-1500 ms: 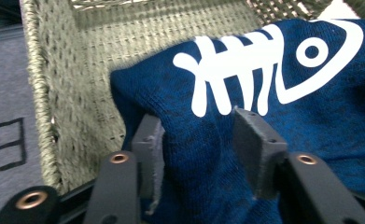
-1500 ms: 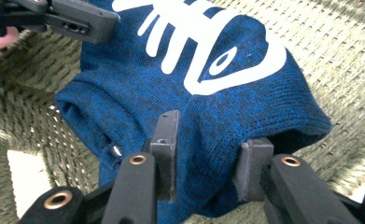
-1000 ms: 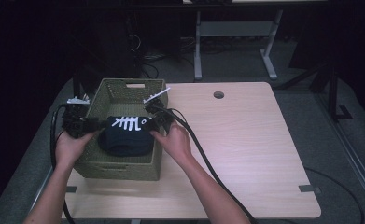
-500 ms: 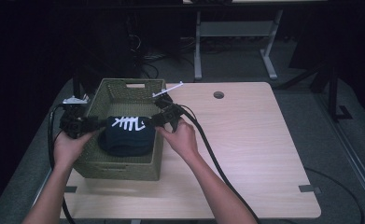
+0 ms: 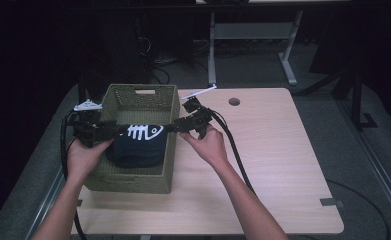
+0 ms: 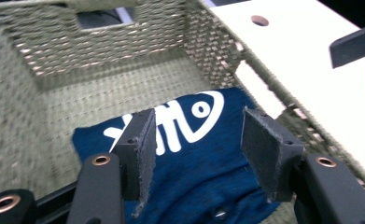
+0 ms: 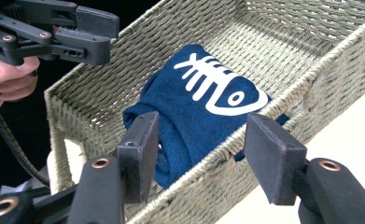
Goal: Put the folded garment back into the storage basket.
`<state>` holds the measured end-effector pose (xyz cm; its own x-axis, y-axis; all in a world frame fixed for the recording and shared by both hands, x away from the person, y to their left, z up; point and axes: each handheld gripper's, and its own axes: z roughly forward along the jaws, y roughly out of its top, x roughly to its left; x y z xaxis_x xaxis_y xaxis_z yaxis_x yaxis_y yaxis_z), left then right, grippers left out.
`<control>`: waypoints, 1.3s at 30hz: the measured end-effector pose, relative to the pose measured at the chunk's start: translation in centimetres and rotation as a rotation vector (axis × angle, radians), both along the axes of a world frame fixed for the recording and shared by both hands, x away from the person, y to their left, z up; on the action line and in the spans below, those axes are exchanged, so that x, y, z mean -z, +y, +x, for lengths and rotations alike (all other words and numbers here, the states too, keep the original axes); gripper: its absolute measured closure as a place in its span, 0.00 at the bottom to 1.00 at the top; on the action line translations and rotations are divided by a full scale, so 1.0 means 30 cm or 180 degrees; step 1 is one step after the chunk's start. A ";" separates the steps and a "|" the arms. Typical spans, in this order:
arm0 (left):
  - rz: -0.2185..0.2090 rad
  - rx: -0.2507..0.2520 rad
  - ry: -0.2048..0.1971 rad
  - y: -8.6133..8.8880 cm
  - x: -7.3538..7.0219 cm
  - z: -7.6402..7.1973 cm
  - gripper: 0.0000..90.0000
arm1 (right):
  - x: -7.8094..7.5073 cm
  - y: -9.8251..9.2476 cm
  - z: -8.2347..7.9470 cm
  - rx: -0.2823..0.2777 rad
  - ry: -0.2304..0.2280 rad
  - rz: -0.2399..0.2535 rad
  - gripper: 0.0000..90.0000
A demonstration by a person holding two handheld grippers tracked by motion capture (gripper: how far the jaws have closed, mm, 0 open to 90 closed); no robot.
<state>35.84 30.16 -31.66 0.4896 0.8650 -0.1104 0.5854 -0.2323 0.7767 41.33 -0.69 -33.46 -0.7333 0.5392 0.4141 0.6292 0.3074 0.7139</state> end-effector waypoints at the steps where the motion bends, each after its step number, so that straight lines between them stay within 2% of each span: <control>1: 0.0017 0.0020 -0.0013 -0.007 -0.003 -0.003 0.50 | 0.000 0.000 0.000 0.0000 0.0000 0.0000 0.48; 5: 0.0037 0.0070 -0.0062 -0.032 -0.010 -0.012 0.46 | -0.007 -0.030 0.002 -0.0006 -0.0022 0.0052 0.45; 10: 0.0007 0.0101 -0.0078 -0.048 -0.015 -0.019 0.42 | -0.016 -0.068 0.000 -0.0048 -0.0063 0.0099 0.43; 12: -0.0049 0.0121 -0.0107 -0.059 -0.018 -0.022 0.41 | -0.018 -0.080 -0.001 -0.0058 -0.0054 0.0140 0.42; 15: -0.0034 0.0158 -0.0121 -0.072 -0.017 -0.024 0.39 | -0.019 -0.097 0.000 -0.0059 -0.0066 0.0138 0.41; 22: -0.0169 0.0131 -0.0132 -0.080 -0.006 -0.027 0.35 | -0.024 -0.148 -0.003 -0.0050 -0.0081 0.0150 0.39; 31: -0.0146 0.0222 -0.0180 -0.122 -0.007 -0.028 0.32 | -0.031 -0.198 -0.007 -0.0074 -0.0127 0.0176 0.36; 39: -0.0132 0.0263 -0.0156 -0.148 0.010 -0.027 0.30 | -0.022 -0.243 -0.009 -0.0159 -0.0171 0.0209 0.34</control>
<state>35.02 25.73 -31.95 0.5648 0.8165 -0.1195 0.5266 -0.2451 0.8140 41.05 -7.99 -32.81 -0.7807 0.4745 0.4066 0.5744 0.2888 0.7659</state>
